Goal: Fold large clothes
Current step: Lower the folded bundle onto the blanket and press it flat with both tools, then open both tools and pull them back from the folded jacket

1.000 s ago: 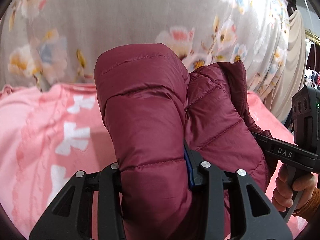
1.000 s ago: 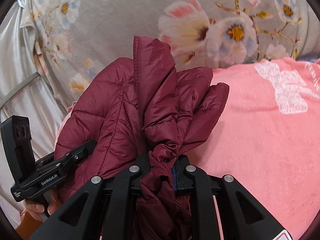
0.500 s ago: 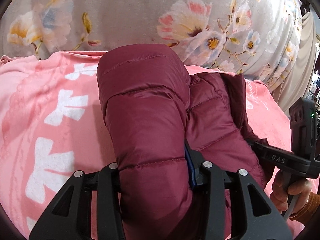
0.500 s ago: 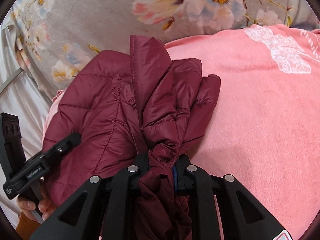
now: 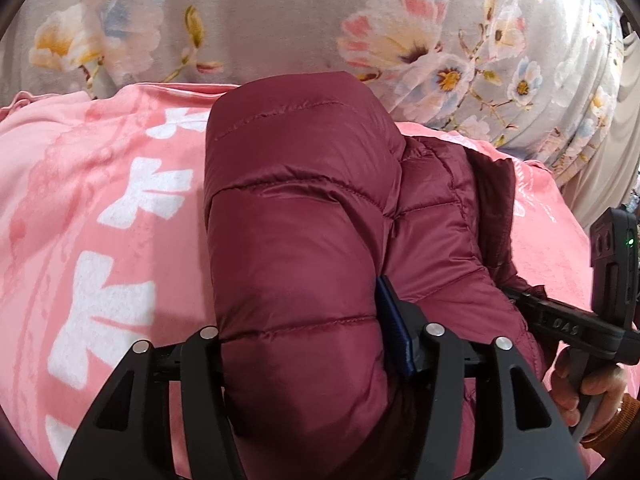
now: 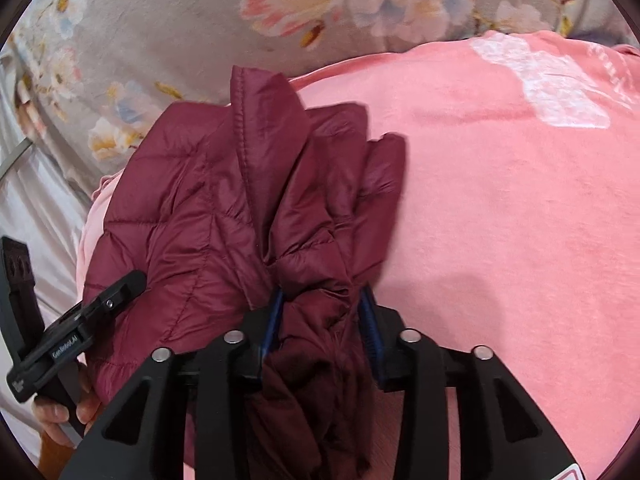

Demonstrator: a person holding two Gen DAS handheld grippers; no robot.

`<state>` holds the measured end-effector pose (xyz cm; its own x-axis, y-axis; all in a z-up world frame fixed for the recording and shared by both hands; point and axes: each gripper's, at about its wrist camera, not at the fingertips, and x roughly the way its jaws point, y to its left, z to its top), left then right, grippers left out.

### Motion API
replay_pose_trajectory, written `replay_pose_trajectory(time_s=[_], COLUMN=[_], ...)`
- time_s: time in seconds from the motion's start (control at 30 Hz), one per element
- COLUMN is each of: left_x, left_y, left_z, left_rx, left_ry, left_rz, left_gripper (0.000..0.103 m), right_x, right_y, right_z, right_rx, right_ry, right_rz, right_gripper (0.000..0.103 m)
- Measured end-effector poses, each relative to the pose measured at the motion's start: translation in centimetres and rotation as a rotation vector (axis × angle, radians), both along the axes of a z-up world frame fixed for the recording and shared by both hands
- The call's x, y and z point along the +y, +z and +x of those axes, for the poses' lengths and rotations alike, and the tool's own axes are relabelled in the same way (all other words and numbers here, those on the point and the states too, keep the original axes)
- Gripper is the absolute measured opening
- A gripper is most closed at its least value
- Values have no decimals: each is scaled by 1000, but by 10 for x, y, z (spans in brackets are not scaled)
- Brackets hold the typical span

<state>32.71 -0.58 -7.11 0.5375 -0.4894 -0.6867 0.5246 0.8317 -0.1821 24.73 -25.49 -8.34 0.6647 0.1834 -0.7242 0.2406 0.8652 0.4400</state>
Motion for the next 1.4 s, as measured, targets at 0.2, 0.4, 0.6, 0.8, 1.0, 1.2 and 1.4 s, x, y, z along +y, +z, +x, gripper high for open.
replay_pose_trajectory(time_s=[0.2,0.4,0.6,0.8,1.0,1.2,1.4], left_x=[3,3,-14,-15,-13,-16,-17], left_y=[24,55,54,33,20,10,0], left_z=[-22,-53,-70,-69,-71,-71,-71], left_rx=[-14,-45,-20,55,69,62,49], left_ry=[136,221,242,276,311,325,332], left_rz=[117,195,245,241,223,247,265], left_gripper=[65,74,75,76,82,84,87], right_x=[-5,20,38,39,43,46,56], right_y=[34,59,44,18,5,-2,-2], right_z=[-36,-53,-48,-50,-52,-51,-51], right_rx=[-7,-27,37,93,100,98,84], right_ry=[-28,30,71,63,68,69,76], right_rz=[-82,-159,-219,-218,-239,-253,-325], right_gripper=[38,16,10,9,9,9,11])
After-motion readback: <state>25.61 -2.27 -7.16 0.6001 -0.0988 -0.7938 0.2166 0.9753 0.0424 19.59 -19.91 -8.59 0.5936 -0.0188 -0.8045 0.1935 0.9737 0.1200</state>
